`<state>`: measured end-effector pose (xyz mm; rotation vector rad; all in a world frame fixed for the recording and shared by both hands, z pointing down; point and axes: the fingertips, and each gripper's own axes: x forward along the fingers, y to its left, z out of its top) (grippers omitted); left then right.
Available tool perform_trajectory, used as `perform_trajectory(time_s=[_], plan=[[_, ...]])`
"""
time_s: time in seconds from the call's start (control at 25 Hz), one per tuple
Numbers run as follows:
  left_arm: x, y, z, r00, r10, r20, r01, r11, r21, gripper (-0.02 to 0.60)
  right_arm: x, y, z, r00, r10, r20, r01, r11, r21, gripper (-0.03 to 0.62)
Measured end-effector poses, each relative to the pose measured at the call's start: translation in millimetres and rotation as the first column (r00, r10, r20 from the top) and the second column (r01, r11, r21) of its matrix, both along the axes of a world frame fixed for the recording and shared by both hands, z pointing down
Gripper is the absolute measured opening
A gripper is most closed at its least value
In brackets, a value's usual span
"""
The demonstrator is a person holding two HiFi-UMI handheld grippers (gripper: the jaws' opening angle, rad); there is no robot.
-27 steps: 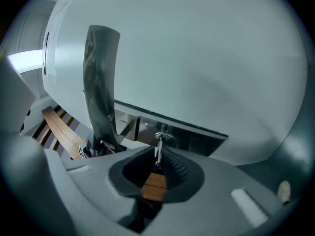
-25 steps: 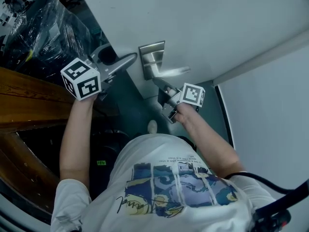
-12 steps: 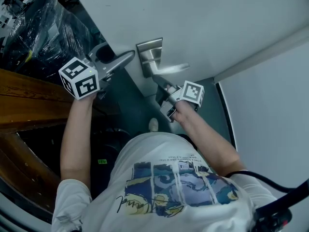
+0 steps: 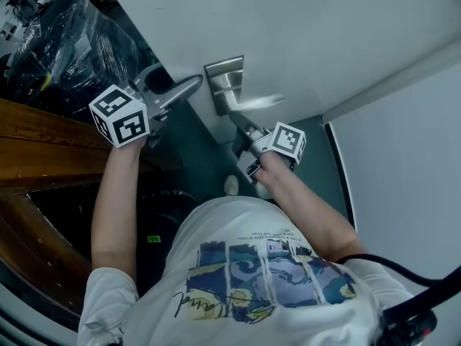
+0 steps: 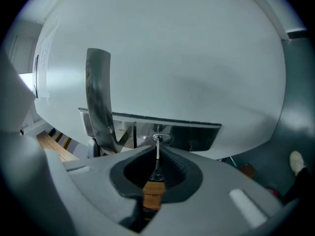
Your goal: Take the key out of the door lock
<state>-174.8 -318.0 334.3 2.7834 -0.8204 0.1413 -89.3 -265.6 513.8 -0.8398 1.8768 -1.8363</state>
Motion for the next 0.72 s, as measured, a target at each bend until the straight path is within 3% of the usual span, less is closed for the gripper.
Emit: perform_trajectory(time_s=[0.24,0.36,0.44,0.72], plan=[[0,0,0,1.000,-0.005,-0.010,0.005,1.000,-0.004,0.242,0,0,0,1.000,0.018,-0.005,-0.018,1.000,0.009,0.025],[0,1,0,1.000,-0.009,0.003,0.009,1.000,-0.007,0.236,0,-2,-2,0.999,0.013,-0.032,-0.011,0.998,0.061,0.025],[0,1,0,1.000,-0.008,0.010,0.008,1.000,-0.007,0.236,1,1,0,0.999,0.021,-0.049,-0.019,0.999,0.040,0.025],[-1,0,1,1.000,-0.015,-0.024,0.015,1.000,-0.011,0.236,3,11,1,0.993,0.044,0.106,-0.039,0.998,-0.047,0.025]])
